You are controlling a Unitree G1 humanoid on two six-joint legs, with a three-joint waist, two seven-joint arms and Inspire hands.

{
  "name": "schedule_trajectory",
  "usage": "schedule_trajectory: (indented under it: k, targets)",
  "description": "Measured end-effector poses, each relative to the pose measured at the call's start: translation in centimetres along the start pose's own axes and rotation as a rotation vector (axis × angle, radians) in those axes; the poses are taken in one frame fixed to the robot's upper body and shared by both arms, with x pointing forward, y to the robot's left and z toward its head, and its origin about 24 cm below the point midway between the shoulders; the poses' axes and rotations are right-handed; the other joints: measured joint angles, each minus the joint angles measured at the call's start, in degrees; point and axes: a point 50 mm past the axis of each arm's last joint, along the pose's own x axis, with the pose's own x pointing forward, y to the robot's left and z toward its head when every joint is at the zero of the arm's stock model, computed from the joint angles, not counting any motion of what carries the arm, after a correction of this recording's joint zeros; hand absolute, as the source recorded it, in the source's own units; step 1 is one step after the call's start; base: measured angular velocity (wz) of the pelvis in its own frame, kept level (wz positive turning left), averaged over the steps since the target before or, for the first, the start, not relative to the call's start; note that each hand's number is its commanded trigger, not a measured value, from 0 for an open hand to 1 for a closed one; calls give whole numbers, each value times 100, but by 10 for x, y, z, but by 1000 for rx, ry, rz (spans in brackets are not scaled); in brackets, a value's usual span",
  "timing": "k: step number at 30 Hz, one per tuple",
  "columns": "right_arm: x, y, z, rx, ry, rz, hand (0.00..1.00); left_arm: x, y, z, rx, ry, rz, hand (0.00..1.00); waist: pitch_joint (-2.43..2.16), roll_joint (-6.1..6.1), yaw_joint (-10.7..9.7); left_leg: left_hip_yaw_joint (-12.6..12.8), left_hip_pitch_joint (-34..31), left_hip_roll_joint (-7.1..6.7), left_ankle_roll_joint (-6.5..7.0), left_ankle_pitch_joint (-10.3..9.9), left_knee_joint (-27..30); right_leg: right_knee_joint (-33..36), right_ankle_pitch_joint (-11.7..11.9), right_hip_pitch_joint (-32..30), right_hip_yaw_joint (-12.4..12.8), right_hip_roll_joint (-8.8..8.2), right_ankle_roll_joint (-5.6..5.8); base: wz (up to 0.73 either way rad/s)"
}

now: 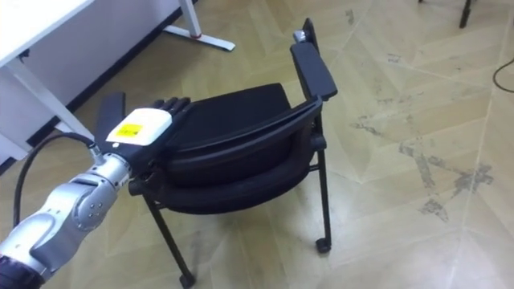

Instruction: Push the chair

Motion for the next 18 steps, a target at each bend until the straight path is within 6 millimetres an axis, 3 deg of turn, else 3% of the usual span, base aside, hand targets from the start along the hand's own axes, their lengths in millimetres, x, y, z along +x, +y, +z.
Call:
schedule_trajectory:
  k: [8,18]
  targets:
    - [0,-2,4,-1,-21,-24,0,0,-2,21,44,-106,-31,100,-6,46,-55,-1,16,0,0,0,0,1,1,19,5,-1,0,0]
    - [0,-3,2,11,-14,-36,0,1,-2,24,36,-100,-22,100,14,48,-119,3,49,0,0,0,0,-6,1,42,8,-1,0,0]
